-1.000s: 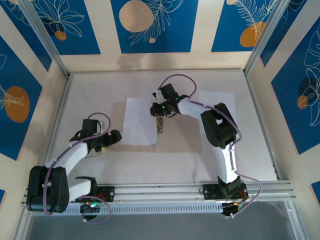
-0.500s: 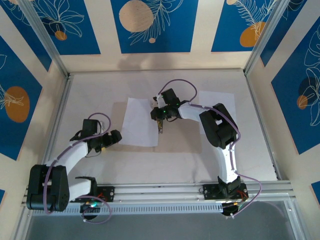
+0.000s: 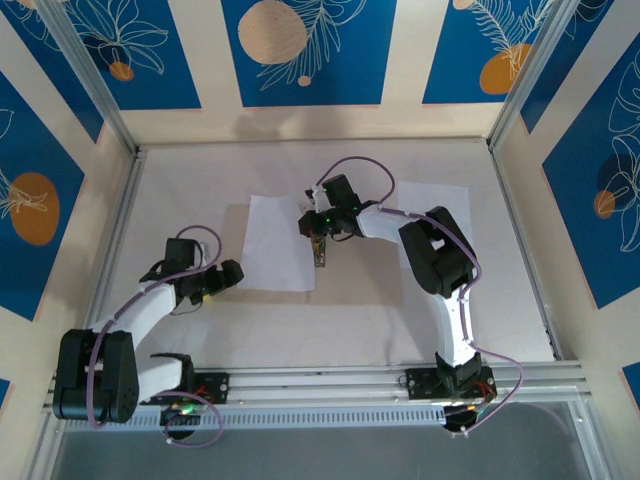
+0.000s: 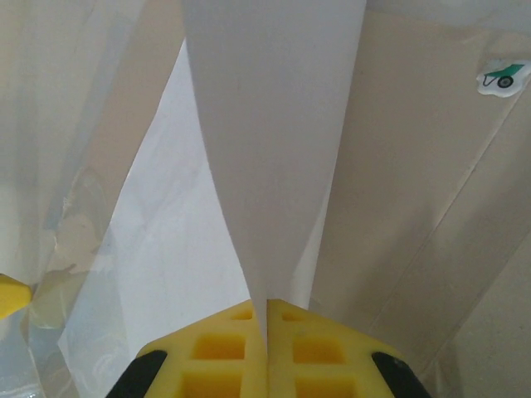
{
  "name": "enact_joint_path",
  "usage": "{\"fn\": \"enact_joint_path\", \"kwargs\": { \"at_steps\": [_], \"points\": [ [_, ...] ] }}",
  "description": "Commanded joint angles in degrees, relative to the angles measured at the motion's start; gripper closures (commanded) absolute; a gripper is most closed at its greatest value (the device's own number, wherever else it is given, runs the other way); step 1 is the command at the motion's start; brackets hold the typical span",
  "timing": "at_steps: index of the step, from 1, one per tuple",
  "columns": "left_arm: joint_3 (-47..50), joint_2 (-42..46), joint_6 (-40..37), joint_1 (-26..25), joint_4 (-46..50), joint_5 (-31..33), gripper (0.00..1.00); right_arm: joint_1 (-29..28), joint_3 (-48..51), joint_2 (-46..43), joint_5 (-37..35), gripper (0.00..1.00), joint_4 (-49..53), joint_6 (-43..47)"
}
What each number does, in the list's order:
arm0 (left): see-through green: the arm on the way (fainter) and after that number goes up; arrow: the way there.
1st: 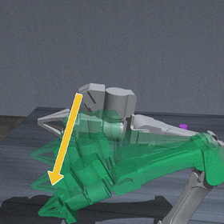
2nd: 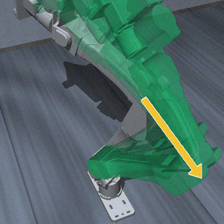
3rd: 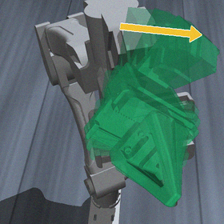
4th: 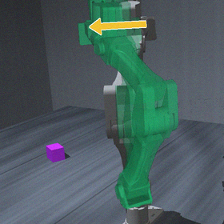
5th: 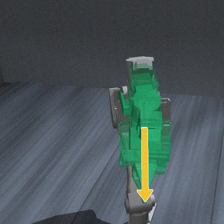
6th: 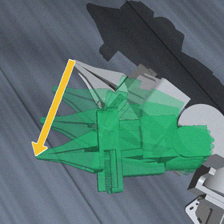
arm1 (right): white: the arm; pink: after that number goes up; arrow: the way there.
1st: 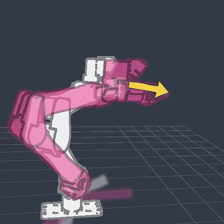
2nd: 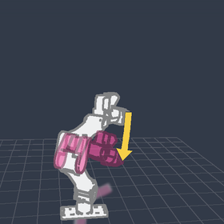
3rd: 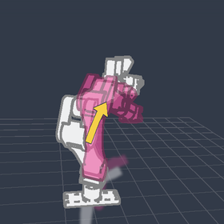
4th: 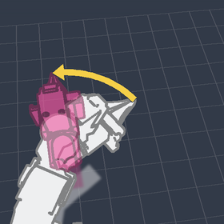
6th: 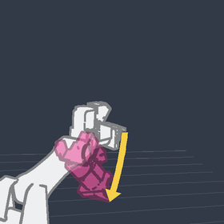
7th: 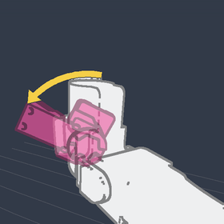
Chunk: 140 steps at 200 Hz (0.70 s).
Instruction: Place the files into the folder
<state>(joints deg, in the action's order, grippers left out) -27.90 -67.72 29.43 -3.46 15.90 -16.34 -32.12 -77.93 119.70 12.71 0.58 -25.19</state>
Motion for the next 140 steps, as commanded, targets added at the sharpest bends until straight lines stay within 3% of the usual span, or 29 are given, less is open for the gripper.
{"fn": "enact_joint_path", "kwargs": {
  "at_steps": [1, 140],
  "points": [
    [-0.13, -0.35, -0.75, 1.07, 0.18, -0.97, 0.04, 0.38, -0.5, -0.98, 2.06, 1.0, -1.32, -1.85],
    [-0.14, -0.74, -0.52, 1.0, -0.08, -0.89, 0.05, 1.29, -4.21, 5.05, 3.28, 1.0, -1.45, -7.45]
  ]
}}
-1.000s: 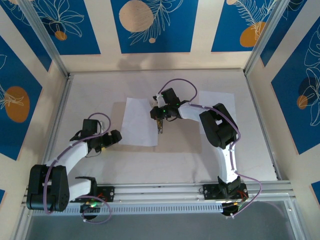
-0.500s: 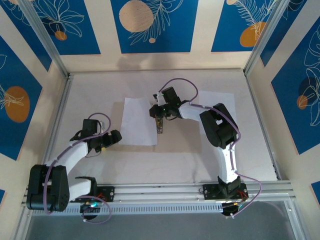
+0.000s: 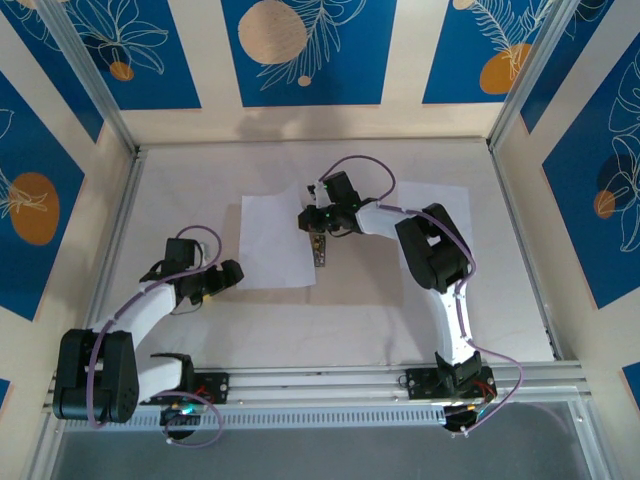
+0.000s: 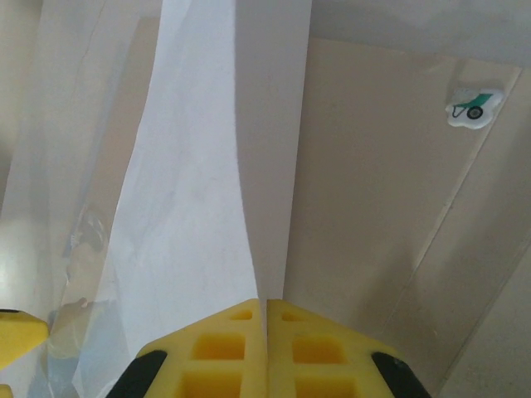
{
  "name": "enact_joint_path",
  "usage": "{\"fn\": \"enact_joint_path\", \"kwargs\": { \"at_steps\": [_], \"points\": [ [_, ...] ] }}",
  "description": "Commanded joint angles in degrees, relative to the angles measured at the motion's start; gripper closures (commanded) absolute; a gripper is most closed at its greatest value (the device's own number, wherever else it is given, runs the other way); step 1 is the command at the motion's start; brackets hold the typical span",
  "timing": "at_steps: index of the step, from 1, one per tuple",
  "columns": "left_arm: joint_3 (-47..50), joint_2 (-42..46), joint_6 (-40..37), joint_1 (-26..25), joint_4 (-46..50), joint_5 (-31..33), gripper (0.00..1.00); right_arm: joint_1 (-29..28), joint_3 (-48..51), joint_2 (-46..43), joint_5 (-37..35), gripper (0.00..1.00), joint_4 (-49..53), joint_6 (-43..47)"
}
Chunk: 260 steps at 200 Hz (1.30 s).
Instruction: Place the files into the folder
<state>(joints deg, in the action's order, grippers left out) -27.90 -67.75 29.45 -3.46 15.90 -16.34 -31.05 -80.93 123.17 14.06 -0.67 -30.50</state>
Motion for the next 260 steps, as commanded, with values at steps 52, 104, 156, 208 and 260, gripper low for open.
{"fn": "enact_joint_path", "kwargs": {
  "at_steps": [52, 104, 156, 208, 260],
  "points": [
    [-0.1, -0.63, -0.54, 1.0, -0.03, -0.71, 0.05, 0.37, -3.9, 3.89, 2.7, 1.0, 0.11, -2.98],
    [0.01, -0.63, -0.54, 1.01, 0.08, -0.54, 0.05, 0.72, -6.04, 3.28, 2.99, 1.0, 3.12, -1.54],
    [-0.11, -0.98, -0.54, 1.01, -0.17, -0.53, 0.05, 0.71, -7.04, -1.51, 0.51, 1.0, 9.64, 3.4],
    [-0.18, -1.24, -0.58, 1.01, -0.3, -0.62, 0.05, 1.12, -6.39, -4.88, -0.58, 1.0, 12.0, 6.28],
    [-0.22, -1.25, -0.63, 1.04, -0.37, -0.67, 0.05, 0.94, -5.15, -6.15, 1.8, 1.0, 11.36, 7.85]
  ]
}}
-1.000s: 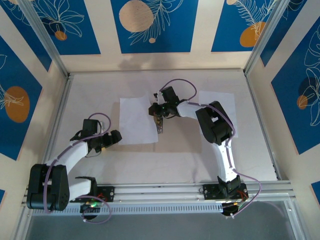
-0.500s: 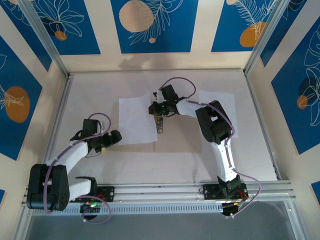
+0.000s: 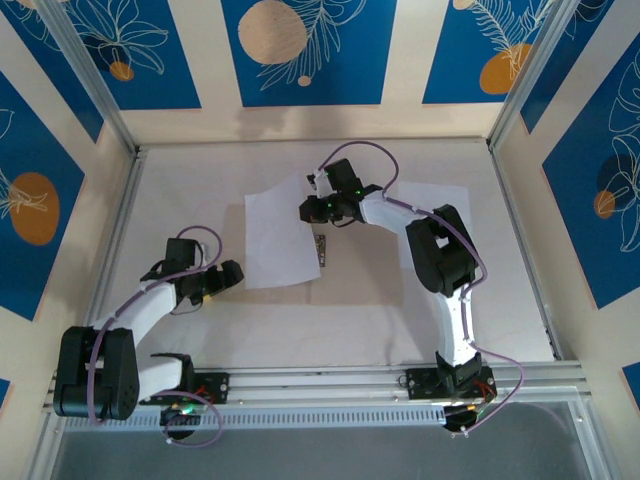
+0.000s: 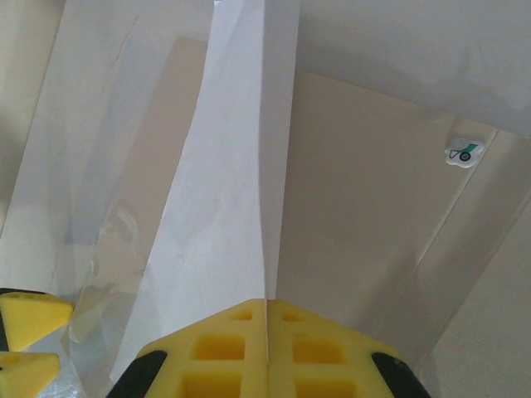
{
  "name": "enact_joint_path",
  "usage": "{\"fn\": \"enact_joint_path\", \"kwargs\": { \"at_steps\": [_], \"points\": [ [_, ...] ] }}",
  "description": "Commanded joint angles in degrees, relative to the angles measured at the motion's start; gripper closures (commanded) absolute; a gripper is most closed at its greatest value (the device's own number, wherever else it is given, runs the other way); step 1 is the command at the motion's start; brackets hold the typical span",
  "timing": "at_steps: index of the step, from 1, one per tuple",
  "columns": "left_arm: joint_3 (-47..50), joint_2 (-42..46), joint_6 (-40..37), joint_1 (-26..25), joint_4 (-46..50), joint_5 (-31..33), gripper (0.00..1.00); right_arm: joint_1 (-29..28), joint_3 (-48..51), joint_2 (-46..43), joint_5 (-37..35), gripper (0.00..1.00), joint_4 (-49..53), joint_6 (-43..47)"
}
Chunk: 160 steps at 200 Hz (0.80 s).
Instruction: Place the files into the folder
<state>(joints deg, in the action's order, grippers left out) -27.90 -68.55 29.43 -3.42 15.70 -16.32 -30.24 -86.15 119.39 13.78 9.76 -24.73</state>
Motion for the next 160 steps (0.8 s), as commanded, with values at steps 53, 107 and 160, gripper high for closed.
{"fn": "enact_joint_path", "kwargs": {
  "at_steps": [53, 107, 160],
  "points": [
    [-0.3, -0.54, -0.78, 0.96, -0.15, -0.82, 0.05, 0.05, 3.52, -4.04, 4.41, 1.0, -2.17, 3.42],
    [-0.36, -0.96, -0.78, 0.98, -0.24, -0.89, 0.05, 0.7, 5.87, -5.94, 6.86, 1.0, -3.08, 5.3],
    [-0.46, -1.05, -0.87, 0.98, -0.24, -1.01, 0.05, 1.49, 7.59, -6.26, 9.46, 1.0, -3.81, 6.35]
  ]
}}
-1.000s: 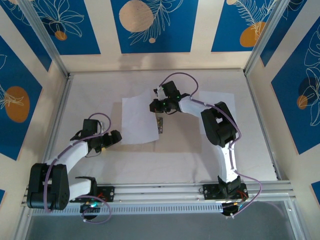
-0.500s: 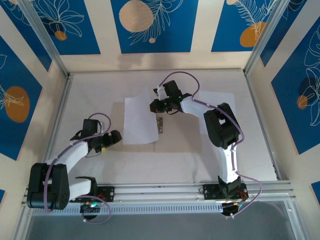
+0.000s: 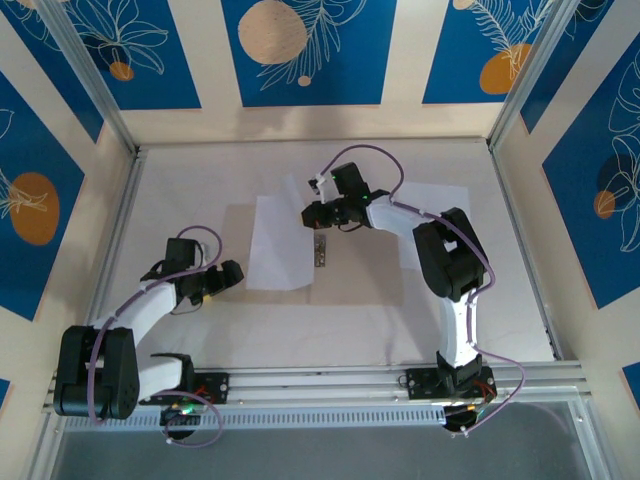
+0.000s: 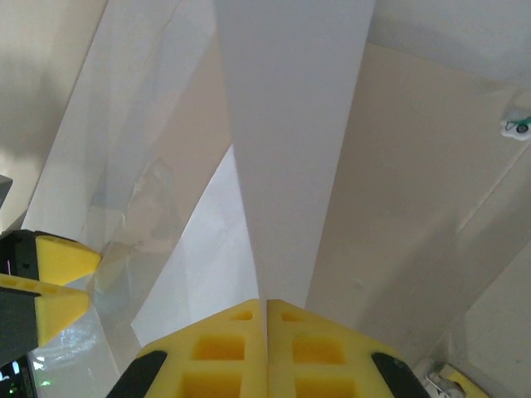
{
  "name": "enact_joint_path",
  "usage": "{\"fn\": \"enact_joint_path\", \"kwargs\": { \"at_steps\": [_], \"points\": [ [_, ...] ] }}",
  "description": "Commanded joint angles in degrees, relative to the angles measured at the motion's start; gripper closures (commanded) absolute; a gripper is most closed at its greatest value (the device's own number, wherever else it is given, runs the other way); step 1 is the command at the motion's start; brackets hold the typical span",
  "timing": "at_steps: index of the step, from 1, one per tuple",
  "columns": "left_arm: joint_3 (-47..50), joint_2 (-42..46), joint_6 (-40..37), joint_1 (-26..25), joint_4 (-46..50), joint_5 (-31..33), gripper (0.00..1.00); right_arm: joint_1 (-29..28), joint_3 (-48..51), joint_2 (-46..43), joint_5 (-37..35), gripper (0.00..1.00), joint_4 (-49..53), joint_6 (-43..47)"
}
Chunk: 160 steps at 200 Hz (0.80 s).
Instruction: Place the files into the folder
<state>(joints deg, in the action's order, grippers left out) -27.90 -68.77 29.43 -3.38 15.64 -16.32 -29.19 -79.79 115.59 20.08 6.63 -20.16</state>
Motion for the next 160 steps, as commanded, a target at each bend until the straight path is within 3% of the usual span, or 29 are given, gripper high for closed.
{"fn": "enact_joint_path", "kwargs": {
  "at_steps": [1, 160],
  "points": [
    [-0.47, -0.79, -0.91, 0.93, -0.17, -1.05, 0.05, 0.44, 1.27, -2.47, 3.19, 1.0, -0.67, 1.79],
    [-0.25, -0.58, -0.91, 0.93, 0.16, -1.0, 0.05, 2.72, 7.57, -5.56, 3.39, 1.0, -3.46, 0.69]
  ]
}}
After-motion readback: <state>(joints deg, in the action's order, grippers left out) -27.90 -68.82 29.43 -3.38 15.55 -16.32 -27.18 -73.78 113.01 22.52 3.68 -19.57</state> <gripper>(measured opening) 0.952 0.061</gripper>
